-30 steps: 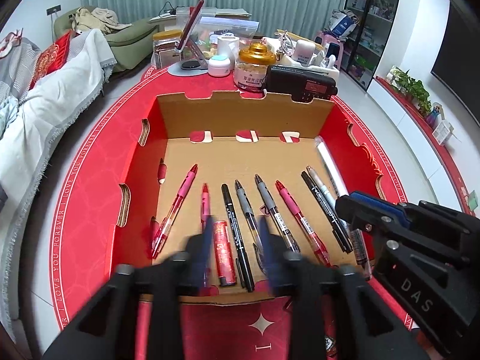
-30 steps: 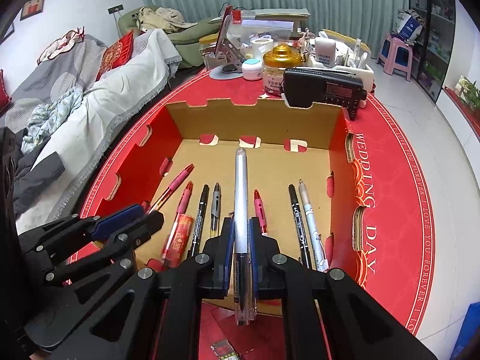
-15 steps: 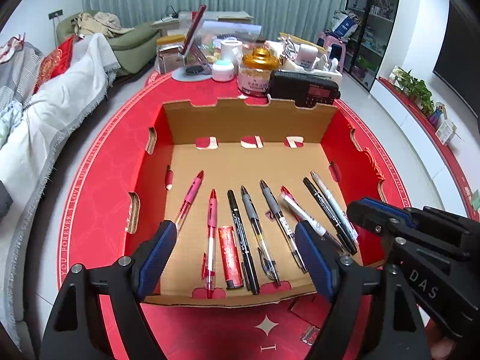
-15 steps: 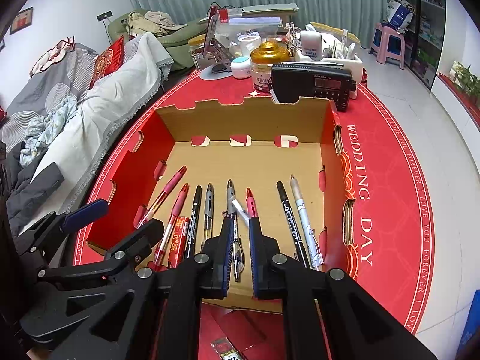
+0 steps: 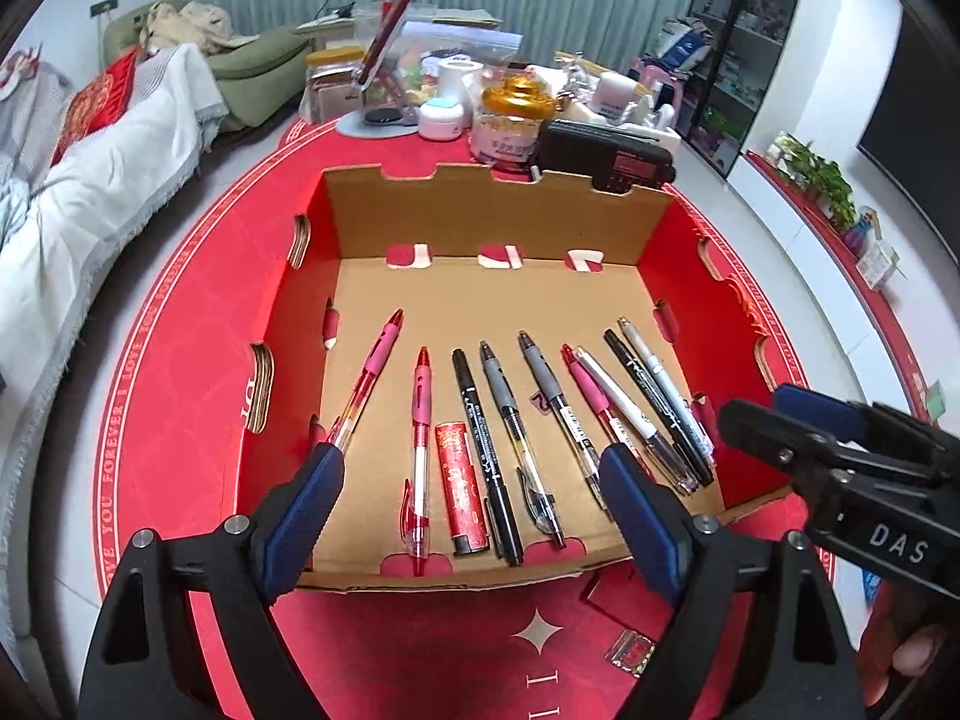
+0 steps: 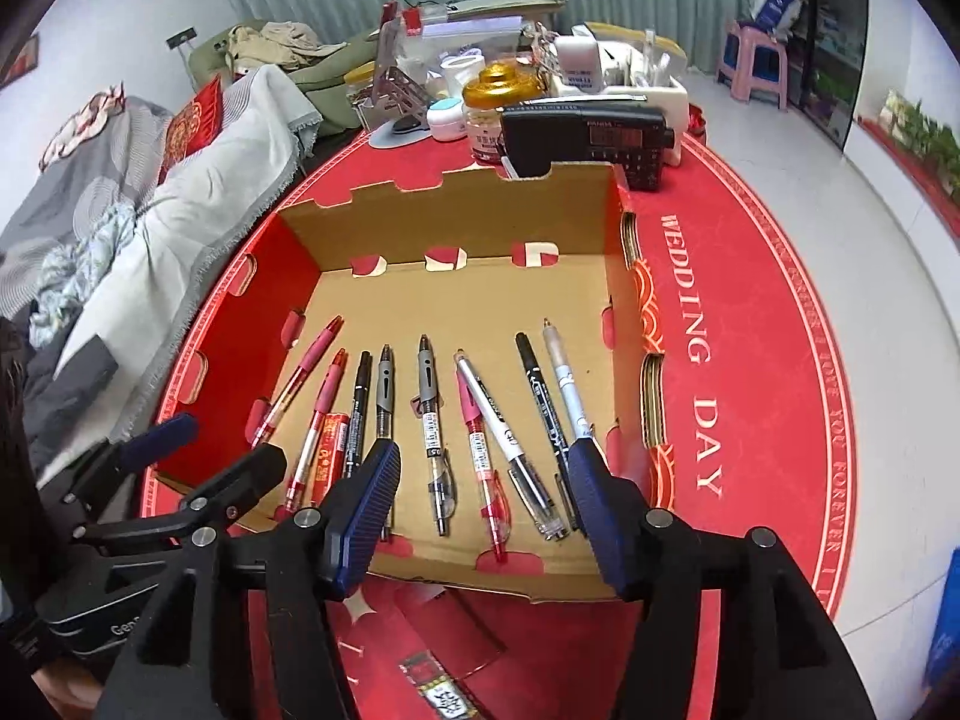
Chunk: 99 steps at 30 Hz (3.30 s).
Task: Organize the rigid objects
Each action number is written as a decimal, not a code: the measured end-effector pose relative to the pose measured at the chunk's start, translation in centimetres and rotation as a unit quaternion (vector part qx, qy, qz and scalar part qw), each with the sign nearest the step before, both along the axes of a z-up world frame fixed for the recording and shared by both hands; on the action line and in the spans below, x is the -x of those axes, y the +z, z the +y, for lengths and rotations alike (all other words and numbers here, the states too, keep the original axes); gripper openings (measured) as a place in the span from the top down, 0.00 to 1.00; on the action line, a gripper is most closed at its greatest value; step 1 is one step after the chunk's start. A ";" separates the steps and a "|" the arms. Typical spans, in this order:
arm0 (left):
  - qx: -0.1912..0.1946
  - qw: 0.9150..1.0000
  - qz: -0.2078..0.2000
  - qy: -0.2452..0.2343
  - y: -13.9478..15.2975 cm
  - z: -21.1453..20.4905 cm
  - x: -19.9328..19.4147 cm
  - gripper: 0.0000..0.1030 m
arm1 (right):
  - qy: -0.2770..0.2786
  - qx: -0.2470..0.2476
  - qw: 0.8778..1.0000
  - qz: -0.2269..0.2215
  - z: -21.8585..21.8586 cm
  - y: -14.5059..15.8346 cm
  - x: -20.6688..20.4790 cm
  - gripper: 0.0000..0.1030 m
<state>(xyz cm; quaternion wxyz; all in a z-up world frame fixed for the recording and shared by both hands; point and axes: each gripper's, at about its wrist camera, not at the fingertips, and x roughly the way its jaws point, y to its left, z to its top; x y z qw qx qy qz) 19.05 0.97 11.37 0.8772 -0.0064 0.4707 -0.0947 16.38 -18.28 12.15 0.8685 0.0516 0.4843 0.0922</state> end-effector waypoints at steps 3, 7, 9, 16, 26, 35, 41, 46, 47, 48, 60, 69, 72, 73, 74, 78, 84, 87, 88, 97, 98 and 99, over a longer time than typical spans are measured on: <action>-0.009 1.000 -0.015 -0.016 0.5 -0.4 0.5 0.13 | -0.002 0.000 1.000 -0.001 0.0 0.1 0.0 0.42; -0.025 0.999 -0.007 -0.020 0.7 -0.9 0.7 0.10 | -0.002 -0.002 1.000 0.000 0.0 0.1 0.0 0.42; -0.011 1.000 -0.006 -0.023 0.9 -0.8 1.0 0.10 | -0.001 -0.003 1.000 -0.002 0.0 0.3 0.1 0.42; 0.004 0.999 0.011 -0.034 1.6 -0.9 1.8 0.08 | -0.002 -0.007 1.000 -0.010 -0.2 1.0 0.3 0.42; -0.038 0.998 0.017 -0.040 1.1 -1.5 2.3 0.01 | -0.001 -0.008 1.000 -0.014 -0.3 1.3 0.5 0.42; -0.037 0.998 0.011 -0.044 1.4 -1.6 2.4 0.01 | -0.001 -0.008 1.000 -0.014 -0.2 1.3 0.5 0.42; -0.038 0.998 0.011 -0.049 1.5 -1.8 2.6 0.01 | 0.000 -0.006 1.000 -0.015 -0.2 1.4 0.6 0.42; -0.040 0.998 0.011 -0.048 1.5 -2.0 2.6 0.01 | 0.000 -0.007 1.000 -0.014 -0.2 1.3 0.6 0.42; -0.042 0.998 0.011 -0.047 1.5 -2.0 2.6 0.01 | 0.001 -0.007 1.000 -0.014 -0.1 1.3 0.6 0.42; -0.042 0.998 0.011 -0.046 1.5 -2.0 2.7 0.01 | 0.000 -0.007 1.000 -0.014 -0.1 1.3 0.6 0.42; -0.055 0.998 0.001 -0.040 1.9 -2.2 3.0 0.01 | 0.001 -0.007 1.000 -0.015 -0.1 1.4 0.7 0.42; -0.053 0.998 0.011 -0.040 1.8 -2.2 2.9 0.01 | 0.001 -0.007 1.000 -0.014 0.0 1.4 0.8 0.42; -0.054 0.998 0.010 -0.041 1.9 -2.2 2.9 0.01 | 0.001 -0.007 1.000 -0.013 -0.1 1.3 0.8 0.42; -0.053 0.998 0.011 -0.042 1.9 -2.2 2.9 0.01 | 0.002 -0.007 1.000 -0.013 0.0 1.3 0.8 0.42; -0.052 0.998 0.012 -0.042 1.9 -2.2 2.9 0.01 | 0.002 -0.007 1.000 -0.012 0.0 1.3 0.8 0.42; -0.051 0.998 0.013 -0.041 1.8 -2.1 3.0 0.01 | 0.003 -0.007 1.000 -0.011 0.0 1.2 0.9 0.42; -0.049 0.998 0.012 -0.041 1.8 -2.1 3.0 0.01 | 0.002 -0.007 1.000 -0.010 0.0 1.2 0.9 0.42; -0.050 0.998 0.012 -0.041 1.8 -2.1 3.0 0.01 | 0.002 -0.007 1.000 -0.010 0.0 1.2 0.9 0.42; -0.051 0.998 0.013 -0.041 1.8 -2.1 3.0 0.01 | 0.001 -0.007 1.000 -0.010 0.0 1.2 1.0 0.42; -0.050 0.998 0.014 -0.041 1.9 -2.2 3.1 0.01 | 0.001 -0.007 1.000 -0.010 -0.1 1.2 0.9 0.42; -0.050 0.998 0.014 -0.041 1.9 -2.1 3.0 0.01 | 0.001 -0.007 1.000 -0.010 -0.1 1.2 1.0 0.42; -0.048 0.998 0.015 -0.040 1.9 -2.1 3.1 0.01 | 0.001 -0.007 1.000 -0.010 -0.1 1.2 1.0 0.42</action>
